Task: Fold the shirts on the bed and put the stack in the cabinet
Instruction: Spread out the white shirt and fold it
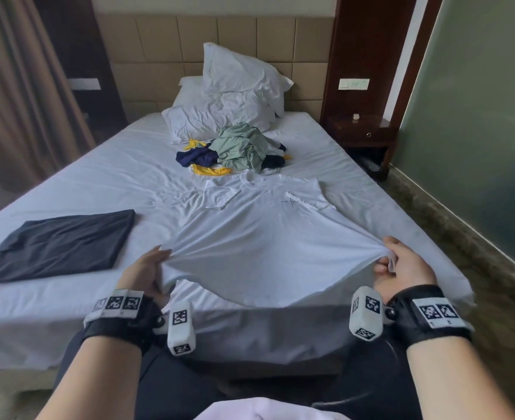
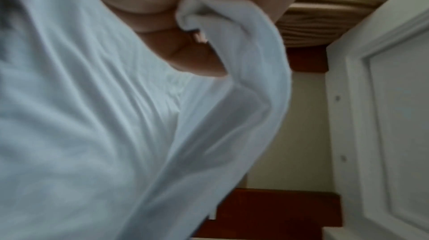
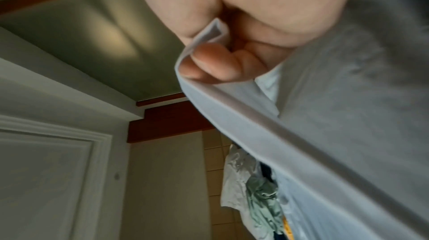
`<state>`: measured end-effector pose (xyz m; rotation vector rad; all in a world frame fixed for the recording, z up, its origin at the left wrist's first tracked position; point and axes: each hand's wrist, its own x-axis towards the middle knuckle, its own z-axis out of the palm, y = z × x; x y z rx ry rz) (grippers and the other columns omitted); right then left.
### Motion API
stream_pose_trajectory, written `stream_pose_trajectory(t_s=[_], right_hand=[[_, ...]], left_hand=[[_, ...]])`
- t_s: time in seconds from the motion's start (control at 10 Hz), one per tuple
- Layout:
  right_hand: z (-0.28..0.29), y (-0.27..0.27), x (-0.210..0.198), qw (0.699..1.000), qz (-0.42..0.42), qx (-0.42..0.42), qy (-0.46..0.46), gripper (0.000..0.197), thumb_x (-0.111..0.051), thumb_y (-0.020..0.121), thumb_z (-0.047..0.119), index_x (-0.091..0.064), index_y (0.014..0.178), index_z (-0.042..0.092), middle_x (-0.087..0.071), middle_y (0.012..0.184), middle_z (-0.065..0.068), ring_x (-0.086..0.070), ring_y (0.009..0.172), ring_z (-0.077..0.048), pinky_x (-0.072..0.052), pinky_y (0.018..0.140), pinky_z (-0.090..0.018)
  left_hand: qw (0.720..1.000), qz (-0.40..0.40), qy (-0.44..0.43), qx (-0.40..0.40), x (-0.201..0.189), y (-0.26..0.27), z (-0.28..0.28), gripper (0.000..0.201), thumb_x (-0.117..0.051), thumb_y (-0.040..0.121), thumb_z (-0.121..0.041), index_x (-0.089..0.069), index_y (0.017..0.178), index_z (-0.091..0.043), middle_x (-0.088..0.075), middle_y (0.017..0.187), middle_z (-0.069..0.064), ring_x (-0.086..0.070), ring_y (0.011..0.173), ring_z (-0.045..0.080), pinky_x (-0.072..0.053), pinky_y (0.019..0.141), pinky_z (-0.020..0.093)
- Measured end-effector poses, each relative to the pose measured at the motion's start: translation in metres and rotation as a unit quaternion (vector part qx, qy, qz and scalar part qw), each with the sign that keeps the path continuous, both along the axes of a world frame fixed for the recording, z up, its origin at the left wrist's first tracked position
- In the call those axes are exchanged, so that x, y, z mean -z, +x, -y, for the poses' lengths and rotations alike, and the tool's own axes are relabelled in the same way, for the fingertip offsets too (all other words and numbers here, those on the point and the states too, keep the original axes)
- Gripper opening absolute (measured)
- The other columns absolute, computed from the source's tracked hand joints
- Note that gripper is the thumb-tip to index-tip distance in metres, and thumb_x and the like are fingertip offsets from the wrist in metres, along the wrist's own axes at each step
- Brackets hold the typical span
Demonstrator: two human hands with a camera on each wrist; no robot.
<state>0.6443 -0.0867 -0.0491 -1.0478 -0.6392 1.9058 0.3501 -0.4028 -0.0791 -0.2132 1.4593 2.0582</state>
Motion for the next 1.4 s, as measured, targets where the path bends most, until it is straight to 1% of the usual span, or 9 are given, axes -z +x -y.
stream_pose_trajectory(t_s=[0.1, 0.2, 0.4, 0.5, 0.7, 0.9, 1.1, 1.3, 1.4], right_hand=[[0.006, 0.009, -0.019, 0.999, -0.051, 0.008, -0.017, 0.013, -0.062, 0.090, 0.008, -0.067, 0.088, 0.020, -0.043, 0.055, 0.001, -0.041, 0.045, -0.012, -0.033, 0.049, -0.023], [0.006, 0.021, -0.033, 0.995, -0.089, 0.047, -0.019, 0.027, -0.052, 0.087, 0.004, -0.067, 0.106, 0.016, -0.041, 0.053, 0.001, -0.038, 0.044, -0.012, -0.032, 0.046, -0.022], [0.021, 0.043, -0.072, 0.980, -0.182, 0.073, 0.024, 0.017, -0.040, 0.091, 0.003, -0.053, 0.091, 0.014, -0.042, 0.053, 0.002, -0.043, 0.045, -0.009, -0.035, 0.043, -0.017], [0.025, 0.043, -0.082, 0.974, -0.209, 0.086, 0.027, 0.016, -0.041, 0.091, 0.006, -0.055, 0.089, 0.014, -0.049, 0.057, 0.000, -0.051, 0.049, -0.011, -0.039, 0.047, -0.018], [0.009, 0.020, -0.080, 0.968, -0.232, 0.094, -0.024, 0.018, -0.045, 0.096, 0.003, -0.058, 0.086, 0.011, -0.059, 0.072, 0.001, -0.067, 0.054, -0.014, -0.051, 0.048, -0.019], [-0.019, -0.015, -0.056, 0.979, -0.189, 0.079, -0.023, 0.020, -0.041, 0.091, -0.007, -0.057, 0.087, 0.005, -0.059, 0.090, -0.010, -0.063, 0.082, -0.023, -0.058, 0.058, -0.025], [-0.061, -0.038, -0.039, 0.987, -0.133, 0.084, -0.043, 0.026, -0.037, 0.096, -0.005, -0.058, 0.104, 0.008, -0.063, 0.098, -0.010, -0.067, 0.081, -0.019, -0.058, 0.059, -0.024], [-0.094, -0.079, -0.032, 0.995, -0.073, 0.070, -0.017, 0.005, -0.062, 0.095, 0.001, -0.062, 0.099, 0.000, -0.063, 0.088, -0.008, -0.065, 0.075, -0.015, -0.057, 0.062, -0.019], [-0.106, -0.100, -0.034, 0.995, -0.062, 0.076, -0.015, 0.007, -0.060, 0.099, 0.010, -0.060, 0.093, 0.005, -0.062, 0.088, -0.005, -0.064, 0.073, -0.015, -0.057, 0.060, -0.021]], left_hand=[[0.992, 0.008, 0.110, -0.059, -0.030, 0.011, 0.008, 0.035, -0.054, 0.103, -0.013, -0.057, 0.132, -0.033, -0.065, 0.107, -0.008, -0.060, 0.062, 0.007, -0.049, 0.047, 0.015], [0.978, 0.057, 0.175, -0.094, -0.061, 0.027, 0.019, 0.018, -0.060, 0.102, -0.017, -0.067, 0.116, -0.026, -0.068, 0.061, -0.006, -0.062, 0.043, 0.005, -0.053, 0.049, 0.014], [0.938, 0.073, 0.318, -0.116, -0.096, 0.039, 0.037, 0.026, -0.059, 0.089, 0.005, -0.051, 0.074, -0.015, -0.053, 0.048, -0.007, -0.057, 0.043, 0.004, -0.046, 0.046, 0.011], [0.915, 0.058, 0.380, -0.122, -0.101, 0.039, 0.045, 0.048, -0.078, 0.040, 0.019, -0.062, 0.080, -0.003, -0.055, 0.065, 0.000, -0.060, 0.058, 0.008, -0.058, 0.061, 0.018], [0.939, 0.063, 0.316, -0.118, -0.092, 0.026, 0.031, 0.022, -0.065, 0.090, 0.007, -0.066, 0.106, -0.008, -0.069, 0.107, 0.005, -0.076, 0.070, 0.018, -0.062, 0.072, 0.023], [0.908, 0.128, 0.365, -0.164, -0.078, -0.010, -0.019, 0.043, -0.046, 0.102, 0.003, -0.046, 0.145, -0.001, -0.045, 0.154, 0.019, -0.050, 0.139, 0.029, -0.048, 0.108, 0.032], [0.929, 0.176, 0.285, -0.158, -0.056, -0.078, -0.064, 0.031, -0.046, 0.101, 0.007, -0.052, 0.130, -0.003, -0.045, 0.153, 0.023, -0.048, 0.141, 0.033, -0.039, 0.116, 0.034], [0.995, -0.022, 0.016, -0.092, -0.068, -0.102, -0.081, 0.015, -0.057, 0.101, -0.001, -0.059, 0.086, -0.003, -0.069, 0.065, 0.009, -0.066, 0.077, 0.018, -0.062, 0.058, 0.025], [0.996, 0.002, -0.018, -0.090, -0.068, -0.121, -0.086, 0.017, -0.071, 0.095, -0.013, -0.061, 0.081, -0.011, -0.061, 0.066, 0.002, -0.063, 0.052, 0.011, -0.057, 0.048, 0.023]])
